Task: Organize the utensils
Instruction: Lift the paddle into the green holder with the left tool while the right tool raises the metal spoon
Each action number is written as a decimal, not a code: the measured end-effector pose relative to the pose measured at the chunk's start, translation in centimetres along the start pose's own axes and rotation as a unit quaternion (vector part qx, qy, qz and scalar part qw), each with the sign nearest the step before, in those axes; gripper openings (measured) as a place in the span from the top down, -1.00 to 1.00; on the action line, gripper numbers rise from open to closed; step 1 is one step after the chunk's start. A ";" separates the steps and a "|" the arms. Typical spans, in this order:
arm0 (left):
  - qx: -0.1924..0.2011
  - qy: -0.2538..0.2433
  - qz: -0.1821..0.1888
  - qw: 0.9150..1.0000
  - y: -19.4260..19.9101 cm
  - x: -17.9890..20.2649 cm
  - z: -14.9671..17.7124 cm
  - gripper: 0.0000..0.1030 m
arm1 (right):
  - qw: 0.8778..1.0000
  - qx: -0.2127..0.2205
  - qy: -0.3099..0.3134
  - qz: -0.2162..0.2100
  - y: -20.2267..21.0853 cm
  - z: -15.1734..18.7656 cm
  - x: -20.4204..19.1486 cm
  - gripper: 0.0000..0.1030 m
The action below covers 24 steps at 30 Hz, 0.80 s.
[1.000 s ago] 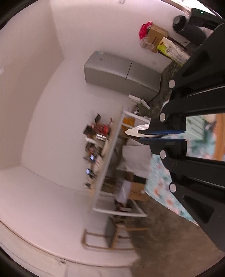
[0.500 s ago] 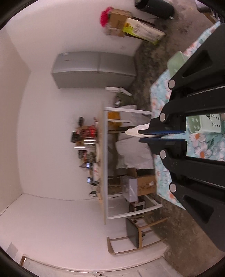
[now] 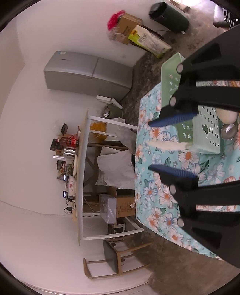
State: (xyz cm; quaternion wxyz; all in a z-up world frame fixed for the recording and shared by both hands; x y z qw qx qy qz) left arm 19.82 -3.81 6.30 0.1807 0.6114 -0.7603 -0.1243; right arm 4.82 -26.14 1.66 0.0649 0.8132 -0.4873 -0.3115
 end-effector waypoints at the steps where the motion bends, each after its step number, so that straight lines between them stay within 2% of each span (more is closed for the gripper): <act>1: 0.004 0.007 0.003 1.000 0.5 -0.5 0.1 0.11 | 1.000 0.000 -0.001 0.001 0.0 -0.1 0.0 1.00; 9: 0.013 0.050 0.009 0.999 4.5 -3.9 2.6 -0.13 | 1.000 0.013 0.024 0.014 1.1 -2.2 -1.7 1.00; 18: -0.050 0.084 0.020 0.995 6.6 -6.7 9.9 -0.16 | 0.994 0.076 0.074 0.011 3.0 -9.1 -3.6 1.00; 24: -0.075 0.096 0.031 0.992 6.9 -7.3 12.4 -0.16 | 0.985 0.128 0.116 0.013 2.5 -13.9 -4.4 1.00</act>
Point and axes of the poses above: each gripper's, at about its wrist camera, not at the fingertips, and y roughly against the way its jaws point, x to its right, z to its underside, the point moved 1 cm from there along -y, roughly the way its jaws point, and after that the axes turned 4 degrees about -z, right-handed, at the moved point
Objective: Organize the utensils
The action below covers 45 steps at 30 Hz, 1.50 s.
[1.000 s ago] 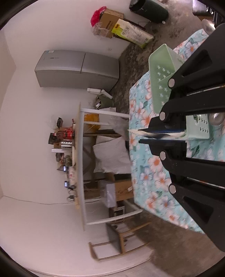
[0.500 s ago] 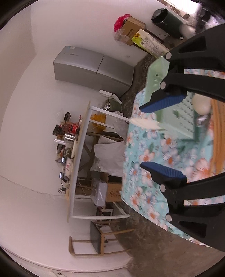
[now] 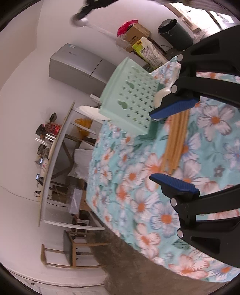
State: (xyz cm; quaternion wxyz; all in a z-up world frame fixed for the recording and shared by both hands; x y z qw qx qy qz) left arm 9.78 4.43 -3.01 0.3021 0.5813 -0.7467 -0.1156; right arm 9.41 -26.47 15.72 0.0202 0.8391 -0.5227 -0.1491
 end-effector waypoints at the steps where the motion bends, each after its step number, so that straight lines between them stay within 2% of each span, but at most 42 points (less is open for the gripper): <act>1: -0.002 -0.003 0.001 1.000 0.0 0.0 0.3 -0.16 | 1.000 0.005 0.007 0.000 -0.7 -0.5 0.2 1.00; 6: -0.005 0.000 0.014 1.000 -0.2 0.1 0.5 -0.16 | 1.000 -0.002 0.030 0.010 -4.2 -0.2 1.3 1.00; 12: -0.015 -0.005 0.016 1.000 -0.7 0.4 1.1 -0.16 | 0.996 -0.054 0.064 0.042 -7.9 3.0 2.8 1.00; 18: -0.019 -0.004 0.015 1.000 -1.1 0.4 1.2 -0.16 | 0.989 -0.103 0.087 0.066 -9.5 5.8 3.8 1.00; 25: -0.022 -0.006 0.014 1.000 -1.1 0.9 1.2 -0.16 | 0.982 -0.135 0.107 0.072 -10.4 7.4 3.6 0.91; 30: -0.022 -0.006 0.014 1.000 -1.1 1.1 1.3 -0.16 | 0.982 -0.140 0.107 0.072 -10.2 7.9 3.5 0.85; 35: -0.021 -0.007 0.010 1.000 -0.7 1.3 1.1 -0.16 | 0.985 -0.123 0.099 0.070 -9.3 7.4 3.5 0.49; 45: -0.018 -0.011 0.009 1.000 -0.3 1.9 0.9 -0.16 | 0.991 -0.097 0.069 0.065 -6.4 6.6 3.7 0.39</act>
Point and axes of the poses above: each gripper's, at about its wrist camera, not at the fingertips, and y roughly against the way its jaws point, x to its right, z to its underside, the point moved 1 cm from there along -y, roughly the way its jaws point, and after that the axes turned 4 degrees about -z, right-handed, at the moved point
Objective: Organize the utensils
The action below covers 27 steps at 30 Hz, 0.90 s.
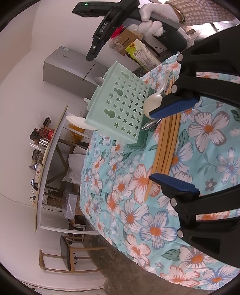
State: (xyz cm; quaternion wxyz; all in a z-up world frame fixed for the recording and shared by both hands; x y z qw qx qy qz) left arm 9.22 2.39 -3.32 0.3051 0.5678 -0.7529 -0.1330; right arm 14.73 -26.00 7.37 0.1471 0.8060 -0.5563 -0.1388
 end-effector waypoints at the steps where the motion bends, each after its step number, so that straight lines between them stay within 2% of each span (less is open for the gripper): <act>1: 0.001 0.000 0.000 1.000 0.0 0.0 0.0 -0.16 | 1.000 0.001 -0.004 -0.001 0.3 0.2 0.0 0.38; 6: 0.001 -0.001 -0.001 1.000 0.0 0.1 -0.1 -0.16 | 0.999 -0.007 -0.042 -0.016 2.0 2.1 0.2 0.35; 10: 0.000 -0.003 0.000 1.000 0.0 0.2 -0.2 -0.16 | 0.997 -0.036 -0.071 -0.023 2.5 5.4 -0.5 0.32; 20: -0.006 -0.020 -0.003 1.000 -0.7 1.8 -0.5 -0.16 | 0.984 -0.114 -0.130 -0.038 1.1 13.1 -2.9 0.14; 27: -0.019 -0.023 0.007 1.000 -2.4 2.8 -1.2 -0.16 | 0.979 -0.140 -0.142 -0.052 0.0 15.8 -3.6 0.08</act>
Point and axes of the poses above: each gripper's, at about its wrist camera, not at the fingertips, and y roughly against the way its jaws point, x to its right, z to its underside, the point moved 1 cm from there along -y, roughly the way its jaws point, and after that the axes turned 4 degrees about -z, right-handed, at the moved point
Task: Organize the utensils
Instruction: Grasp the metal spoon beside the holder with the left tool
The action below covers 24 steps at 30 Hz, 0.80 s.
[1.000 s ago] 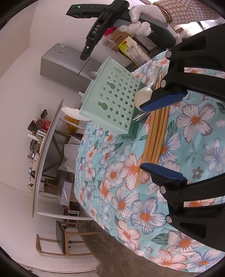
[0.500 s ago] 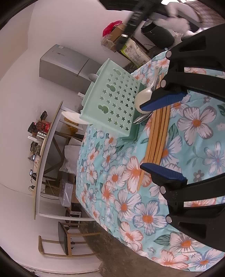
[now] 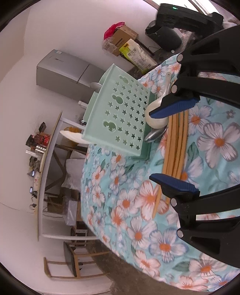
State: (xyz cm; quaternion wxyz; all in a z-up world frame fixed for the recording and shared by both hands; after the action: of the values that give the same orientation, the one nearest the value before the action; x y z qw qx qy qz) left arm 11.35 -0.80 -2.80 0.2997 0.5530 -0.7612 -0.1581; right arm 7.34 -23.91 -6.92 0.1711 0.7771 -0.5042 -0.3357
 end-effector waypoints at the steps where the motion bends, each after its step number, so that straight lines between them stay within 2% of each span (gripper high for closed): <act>1: -0.006 0.006 0.008 1.000 -0.5 0.0 -0.3 -0.15 | 1.000 -0.001 -0.002 -0.002 -0.1 0.1 0.2 0.07; 7: -0.052 0.053 0.051 0.996 -4.1 -0.3 -2.0 0.10 | 1.000 -0.002 -0.019 -0.019 -0.4 0.3 1.1 0.06; 13: -0.097 0.085 0.067 0.989 -7.4 -0.7 -2.2 0.37 | 0.999 -0.003 -0.027 -0.033 -0.7 0.6 1.8 0.05; 24: -0.142 0.068 0.033 0.987 -10.7 0.1 -1.4 0.72 | 0.998 0.000 -0.034 -0.047 -0.8 0.6 2.2 0.02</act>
State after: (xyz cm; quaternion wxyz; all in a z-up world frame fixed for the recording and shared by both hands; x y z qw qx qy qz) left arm 20.20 -4.42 -7.79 0.4316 0.4893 -0.7263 -0.2165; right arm 8.02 -25.46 -8.58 0.1381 0.7882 -0.4726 -0.3693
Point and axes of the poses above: each gripper's, at about its wrist camera, not at the fingertips, and y roughly against the way its jaws point, x to its right, z to its underside, the point moved 1 cm from there along -y, roughly the way its jaws point, and after that the axes turned 4 degrees about -z, right-handed, at the moved point
